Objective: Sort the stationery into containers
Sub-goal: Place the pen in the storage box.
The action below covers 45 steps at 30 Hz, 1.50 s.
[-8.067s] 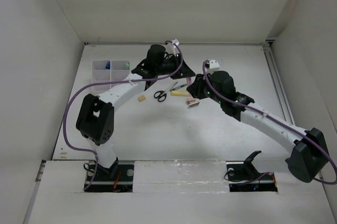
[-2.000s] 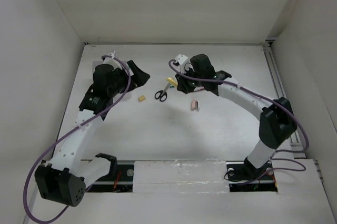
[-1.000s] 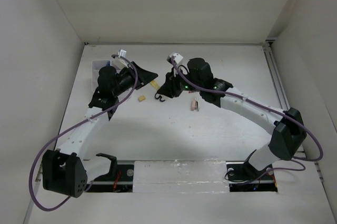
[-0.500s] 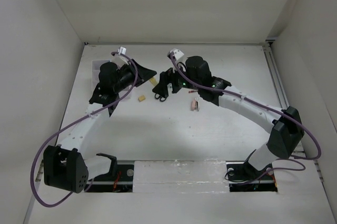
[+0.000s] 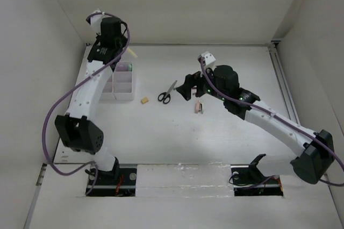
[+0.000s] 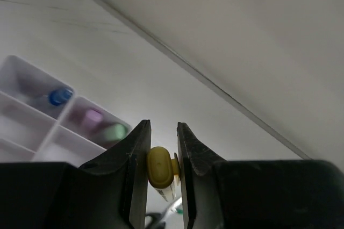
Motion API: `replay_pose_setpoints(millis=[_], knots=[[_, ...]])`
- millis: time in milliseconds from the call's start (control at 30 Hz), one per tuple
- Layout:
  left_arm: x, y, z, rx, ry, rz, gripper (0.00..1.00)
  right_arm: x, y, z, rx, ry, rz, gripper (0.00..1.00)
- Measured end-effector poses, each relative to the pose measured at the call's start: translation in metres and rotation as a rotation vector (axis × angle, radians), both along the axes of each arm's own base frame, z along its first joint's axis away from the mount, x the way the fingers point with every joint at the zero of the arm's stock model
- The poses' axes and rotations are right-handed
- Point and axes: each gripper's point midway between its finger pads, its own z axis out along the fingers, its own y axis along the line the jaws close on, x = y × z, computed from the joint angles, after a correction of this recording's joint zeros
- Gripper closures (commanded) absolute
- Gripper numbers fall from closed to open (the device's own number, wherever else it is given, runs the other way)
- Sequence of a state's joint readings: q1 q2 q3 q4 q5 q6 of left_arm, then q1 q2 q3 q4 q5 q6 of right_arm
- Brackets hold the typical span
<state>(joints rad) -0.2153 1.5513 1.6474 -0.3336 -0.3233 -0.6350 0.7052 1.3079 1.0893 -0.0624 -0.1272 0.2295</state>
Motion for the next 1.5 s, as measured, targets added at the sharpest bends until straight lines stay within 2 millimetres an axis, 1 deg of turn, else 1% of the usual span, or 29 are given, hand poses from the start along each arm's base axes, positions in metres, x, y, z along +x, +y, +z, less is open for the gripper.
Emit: replay_pose_setpoints(millis=[67, 133, 267, 367, 433, 467, 600, 900, 1067, 1200, 1300, 1433, 1467, 1500], knots=[[0.016, 0.022, -0.012, 0.06, 0.06, 0.112, 1.0, -0.003, -0.012, 0.005, 0.005, -0.019, -0.019, 0.0], [0.026, 0.039, -0.032, 0.122, 0.141, 0.199, 1.0, -0.007, -0.022, 0.007, 0.004, -0.031, -0.033, 0.0], [0.042, 0.058, -0.076, 0.235, 0.291, 0.314, 1.0, -0.006, -0.041, 0.009, 0.003, -0.045, -0.068, 0.0], [0.043, 0.068, -0.108, 0.3, 0.387, 0.37, 1.0, -0.005, -0.052, 0.003, -0.01, -0.037, -0.087, 0.0], [0.038, 0.073, -0.123, 0.33, 0.438, 0.391, 1.0, -0.005, -0.056, -0.005, -0.025, -0.024, -0.09, 0.0], [0.036, 0.074, -0.127, 0.339, 0.45, 0.4, 1.0, -0.006, -0.057, -0.008, -0.03, -0.018, -0.088, 0.0], [0.037, 0.079, -0.123, 0.344, 0.435, 0.427, 1.0, -0.009, -0.058, -0.016, -0.049, -0.005, -0.073, 0.0], [0.039, 0.081, -0.122, 0.336, 0.42, 0.438, 1.0, -0.011, -0.055, -0.017, -0.054, -0.007, -0.048, 0.0], [0.043, 0.081, -0.118, 0.315, 0.396, 0.437, 1.0, -0.008, -0.053, -0.028, -0.073, 0.016, -0.045, 0.0], [0.045, 0.089, -0.115, 0.288, 0.372, 0.45, 1.0, -0.007, -0.051, -0.034, -0.083, 0.031, -0.039, 0.0], [0.046, 0.094, -0.115, 0.281, 0.362, 0.461, 1.0, -0.006, -0.052, -0.035, -0.086, 0.033, -0.04, 0.0], [0.047, 0.095, -0.122, 0.276, 0.36, 0.461, 0.86, -0.005, -0.053, -0.035, -0.084, 0.032, -0.04, 0.0], [0.047, 0.094, -0.125, 0.275, 0.363, 0.457, 0.81, -0.006, -0.053, -0.035, -0.084, 0.032, -0.039, 0.0], [0.047, 0.093, -0.128, 0.272, 0.366, 0.454, 0.78, -0.006, -0.052, -0.035, -0.083, 0.032, -0.038, 0.0]])
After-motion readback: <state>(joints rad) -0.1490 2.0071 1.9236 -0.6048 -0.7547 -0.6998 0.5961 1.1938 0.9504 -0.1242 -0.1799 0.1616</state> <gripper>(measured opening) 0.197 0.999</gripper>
